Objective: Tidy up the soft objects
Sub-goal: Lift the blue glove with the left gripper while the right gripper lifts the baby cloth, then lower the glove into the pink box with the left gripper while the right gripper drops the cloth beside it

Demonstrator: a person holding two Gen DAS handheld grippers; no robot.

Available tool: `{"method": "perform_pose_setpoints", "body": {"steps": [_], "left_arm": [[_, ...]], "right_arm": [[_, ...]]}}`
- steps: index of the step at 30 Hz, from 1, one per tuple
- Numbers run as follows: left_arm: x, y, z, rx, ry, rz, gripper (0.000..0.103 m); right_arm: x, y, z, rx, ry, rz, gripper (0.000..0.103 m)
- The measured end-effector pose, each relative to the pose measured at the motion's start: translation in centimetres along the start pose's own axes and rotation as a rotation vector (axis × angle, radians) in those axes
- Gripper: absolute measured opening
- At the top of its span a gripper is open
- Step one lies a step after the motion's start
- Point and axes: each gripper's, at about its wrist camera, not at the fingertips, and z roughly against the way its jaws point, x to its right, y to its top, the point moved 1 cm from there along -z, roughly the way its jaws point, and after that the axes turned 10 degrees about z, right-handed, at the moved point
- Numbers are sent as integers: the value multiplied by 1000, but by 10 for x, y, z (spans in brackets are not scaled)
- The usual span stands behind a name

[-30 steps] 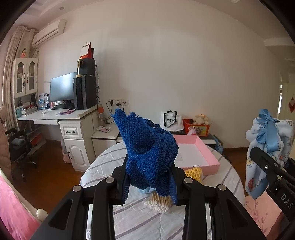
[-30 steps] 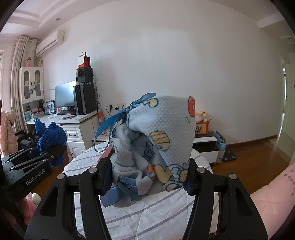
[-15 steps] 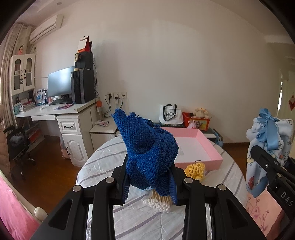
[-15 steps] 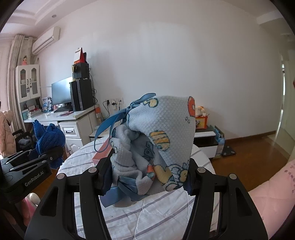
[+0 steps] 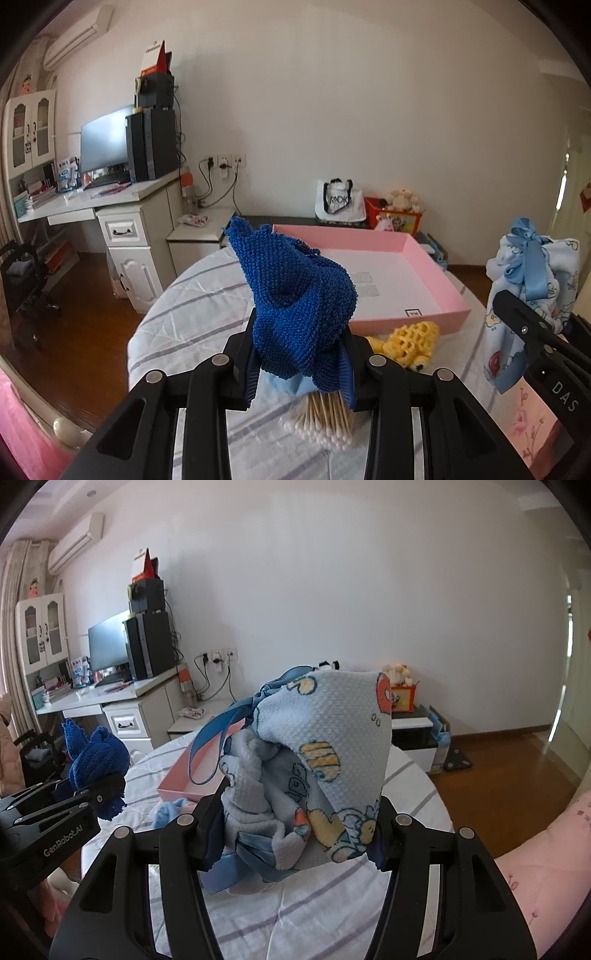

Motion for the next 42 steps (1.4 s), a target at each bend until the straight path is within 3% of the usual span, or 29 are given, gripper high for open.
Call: {"method": "perform_pose_setpoints", "body": {"steps": [19,23,29,30,33,34,38,42], "left_arm": [[42,103,-187,-167,41,-59,32],[52,121,-238,-238,41,-55,33],[63,143,-286,-267,63,-69,36],[66,145,-292,-272,56,-74,42],[69,148,-303,-268,57,-89,73],[68,145,-300,-258,61,-90,78],[66,140,-295,-207,94,-76,90],[61,143,-306,-220,87,-26,93]], "right_arm": [[7,20,-132,-154,11,-20,56],[12,13,-153,-200,19,-27,56],[14,11,-170,-233,49,-32,58],[14,11,-171,-234,47,-28,59],[13,9,-172,-242,41,-21,63],[14,9,-172,-244,42,-24,67],[16,13,-165,-223,1,-28,96],[19,13,-159,-219,-37,-23,103]]}}
